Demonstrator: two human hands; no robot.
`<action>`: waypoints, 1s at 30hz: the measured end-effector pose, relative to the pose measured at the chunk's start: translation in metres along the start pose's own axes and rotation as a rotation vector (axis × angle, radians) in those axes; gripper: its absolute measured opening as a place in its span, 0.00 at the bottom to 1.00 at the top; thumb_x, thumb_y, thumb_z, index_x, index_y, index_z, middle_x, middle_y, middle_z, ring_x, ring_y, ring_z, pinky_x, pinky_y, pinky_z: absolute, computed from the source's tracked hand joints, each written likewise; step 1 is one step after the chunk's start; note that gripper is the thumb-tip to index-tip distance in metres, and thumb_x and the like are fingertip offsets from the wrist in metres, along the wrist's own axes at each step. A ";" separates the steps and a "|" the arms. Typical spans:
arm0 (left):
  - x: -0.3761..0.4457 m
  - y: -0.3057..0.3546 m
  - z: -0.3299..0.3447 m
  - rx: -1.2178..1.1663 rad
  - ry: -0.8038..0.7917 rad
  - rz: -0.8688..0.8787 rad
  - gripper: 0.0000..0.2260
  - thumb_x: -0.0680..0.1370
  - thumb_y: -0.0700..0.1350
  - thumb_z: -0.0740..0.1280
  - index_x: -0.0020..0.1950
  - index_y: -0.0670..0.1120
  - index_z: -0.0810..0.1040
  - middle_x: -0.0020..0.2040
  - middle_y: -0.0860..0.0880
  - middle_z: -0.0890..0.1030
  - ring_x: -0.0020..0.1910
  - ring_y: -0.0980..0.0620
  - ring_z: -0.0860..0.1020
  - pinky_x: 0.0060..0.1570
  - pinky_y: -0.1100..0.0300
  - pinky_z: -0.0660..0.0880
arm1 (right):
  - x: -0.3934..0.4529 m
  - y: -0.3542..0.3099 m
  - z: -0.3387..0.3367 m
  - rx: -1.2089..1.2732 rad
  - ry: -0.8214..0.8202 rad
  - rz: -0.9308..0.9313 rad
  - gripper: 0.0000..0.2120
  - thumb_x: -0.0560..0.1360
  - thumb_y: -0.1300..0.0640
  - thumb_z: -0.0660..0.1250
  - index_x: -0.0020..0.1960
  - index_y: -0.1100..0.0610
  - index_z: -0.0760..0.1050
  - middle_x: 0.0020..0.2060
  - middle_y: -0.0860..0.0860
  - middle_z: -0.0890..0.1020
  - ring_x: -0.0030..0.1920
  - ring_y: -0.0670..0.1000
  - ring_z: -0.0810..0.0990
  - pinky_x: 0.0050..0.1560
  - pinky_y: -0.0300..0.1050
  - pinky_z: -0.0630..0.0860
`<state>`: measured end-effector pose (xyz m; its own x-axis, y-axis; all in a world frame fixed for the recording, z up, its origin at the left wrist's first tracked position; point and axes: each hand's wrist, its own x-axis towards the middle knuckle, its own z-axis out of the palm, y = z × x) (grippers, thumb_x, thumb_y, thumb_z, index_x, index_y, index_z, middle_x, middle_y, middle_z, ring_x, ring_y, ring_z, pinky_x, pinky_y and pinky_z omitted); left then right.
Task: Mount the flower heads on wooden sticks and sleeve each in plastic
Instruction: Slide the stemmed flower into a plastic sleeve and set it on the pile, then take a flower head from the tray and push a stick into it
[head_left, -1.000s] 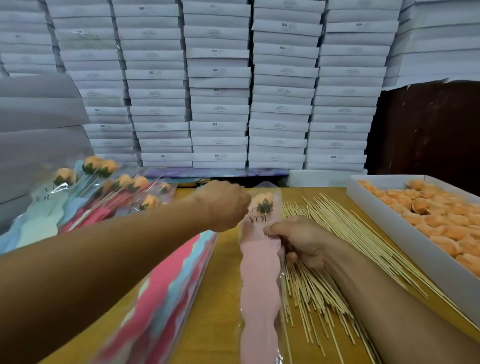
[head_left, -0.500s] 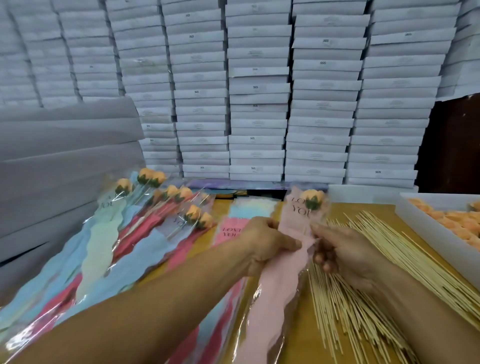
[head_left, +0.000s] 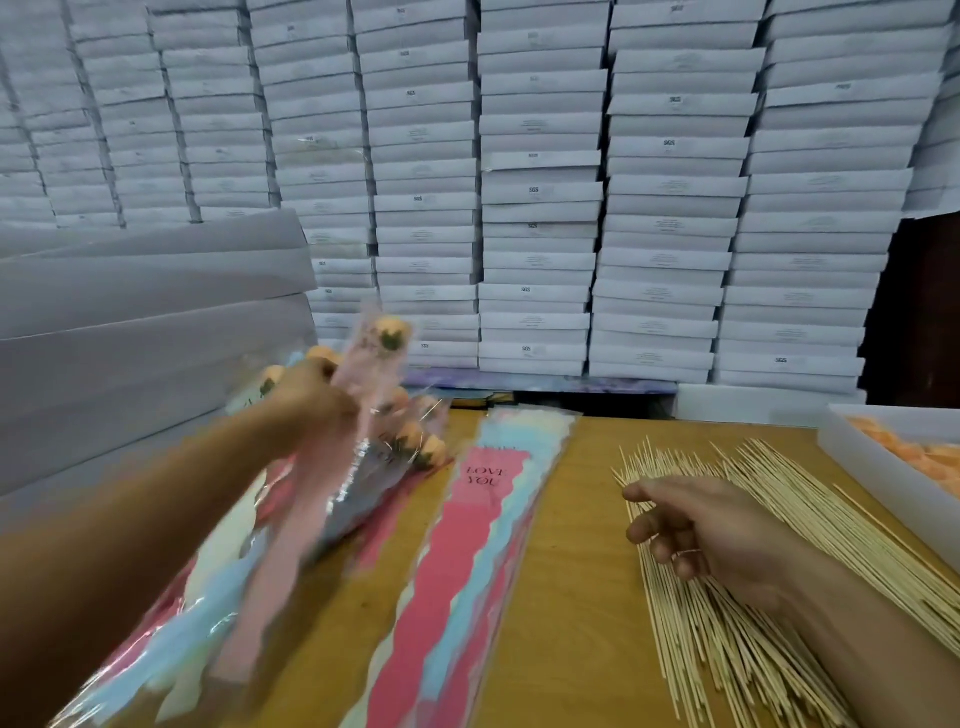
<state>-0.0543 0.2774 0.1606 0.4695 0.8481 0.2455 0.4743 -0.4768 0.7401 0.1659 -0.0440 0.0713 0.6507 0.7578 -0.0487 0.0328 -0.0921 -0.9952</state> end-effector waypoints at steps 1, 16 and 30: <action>0.010 -0.007 -0.013 -0.001 0.027 -0.021 0.13 0.75 0.35 0.71 0.58 0.38 0.78 0.49 0.39 0.82 0.44 0.41 0.80 0.46 0.49 0.79 | 0.000 0.000 0.000 -0.004 -0.001 0.001 0.13 0.82 0.53 0.65 0.59 0.60 0.80 0.40 0.60 0.86 0.30 0.51 0.79 0.25 0.42 0.71; 0.061 -0.100 -0.063 0.116 0.102 -0.048 0.39 0.71 0.32 0.75 0.77 0.46 0.61 0.64 0.35 0.74 0.49 0.38 0.75 0.46 0.45 0.74 | 0.004 0.004 -0.004 -0.007 -0.009 0.015 0.12 0.81 0.54 0.66 0.59 0.59 0.79 0.40 0.59 0.86 0.30 0.51 0.79 0.25 0.42 0.72; 0.060 -0.142 -0.022 0.869 0.154 -0.085 0.14 0.78 0.52 0.65 0.63 0.60 0.76 0.62 0.40 0.66 0.65 0.37 0.61 0.64 0.44 0.63 | 0.002 0.003 -0.004 -0.056 -0.030 0.039 0.11 0.82 0.53 0.66 0.59 0.59 0.79 0.40 0.58 0.86 0.31 0.50 0.79 0.26 0.41 0.71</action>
<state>-0.1101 0.4010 0.0836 0.3311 0.8804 0.3395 0.9304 -0.3646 0.0382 0.1703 -0.0450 0.0688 0.6292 0.7720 -0.0903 0.0508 -0.1568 -0.9863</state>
